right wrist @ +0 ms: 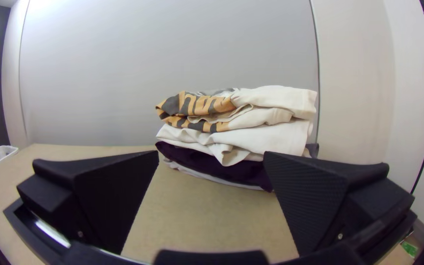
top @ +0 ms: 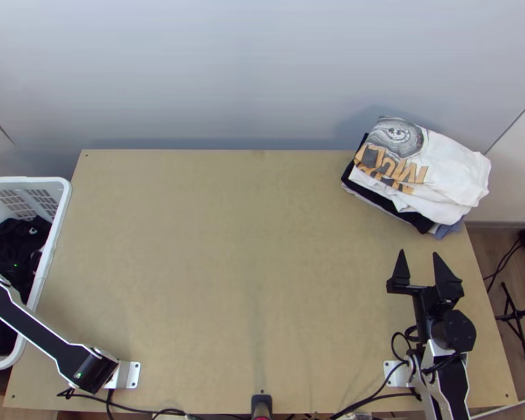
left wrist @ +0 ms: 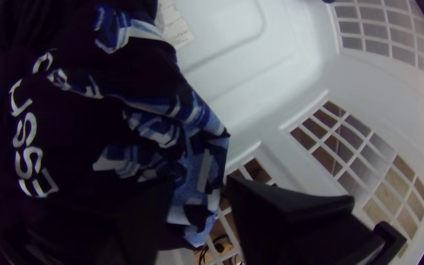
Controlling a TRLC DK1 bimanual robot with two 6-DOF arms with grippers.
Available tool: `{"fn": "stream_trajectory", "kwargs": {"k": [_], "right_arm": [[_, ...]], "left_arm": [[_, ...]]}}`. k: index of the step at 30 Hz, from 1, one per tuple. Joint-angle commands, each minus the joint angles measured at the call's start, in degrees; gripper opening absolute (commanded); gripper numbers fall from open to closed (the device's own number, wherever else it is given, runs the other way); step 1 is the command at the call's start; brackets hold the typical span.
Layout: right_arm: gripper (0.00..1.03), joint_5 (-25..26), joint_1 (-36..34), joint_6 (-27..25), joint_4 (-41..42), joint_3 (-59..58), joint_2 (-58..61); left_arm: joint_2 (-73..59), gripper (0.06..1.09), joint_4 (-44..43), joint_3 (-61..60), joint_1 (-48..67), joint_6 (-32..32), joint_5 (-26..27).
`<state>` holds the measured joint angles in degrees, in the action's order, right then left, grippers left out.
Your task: Fold the t-shirt
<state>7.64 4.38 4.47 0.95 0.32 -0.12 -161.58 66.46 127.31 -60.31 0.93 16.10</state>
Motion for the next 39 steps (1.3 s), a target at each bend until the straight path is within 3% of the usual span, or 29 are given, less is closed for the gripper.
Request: {"fn": "stream_trajectory", "kwargs": {"k": [1, 6, 14, 25, 34, 39], "right_arm": [[0.99, 0.01, 0.01, 0.01, 0.02, 0.03, 0.03], [0.99, 0.10, 0.01, 0.01, 0.02, -0.05, -0.06], [0.99, 0.01, 0.01, 0.01, 0.02, 0.03, -0.06], [0.99, 0.10, 0.01, 0.01, 0.02, 0.03, 0.03], [0.99, 0.01, 0.01, 0.01, 0.02, -0.05, 0.03], [0.99, 0.01, 0.01, 0.01, 0.02, -0.05, 0.03]], "left_arm": [[-1.64, 0.09, -4.93, 0.40, -0.33, -1.19, -0.63], [6.80, 0.09, -6.08, 1.01, -0.77, -1.37, 1.22], [32.82, 0.09, -11.00, 4.27, 0.81, -3.65, 9.04], [60.68, 0.09, -13.99, -0.92, 8.37, -3.65, 13.08], [80.81, 0.09, -15.57, -23.59, 26.56, 1.00, 12.12], [92.32, 0.09, -19.00, -43.19, 43.09, 3.20, 4.29]]}}
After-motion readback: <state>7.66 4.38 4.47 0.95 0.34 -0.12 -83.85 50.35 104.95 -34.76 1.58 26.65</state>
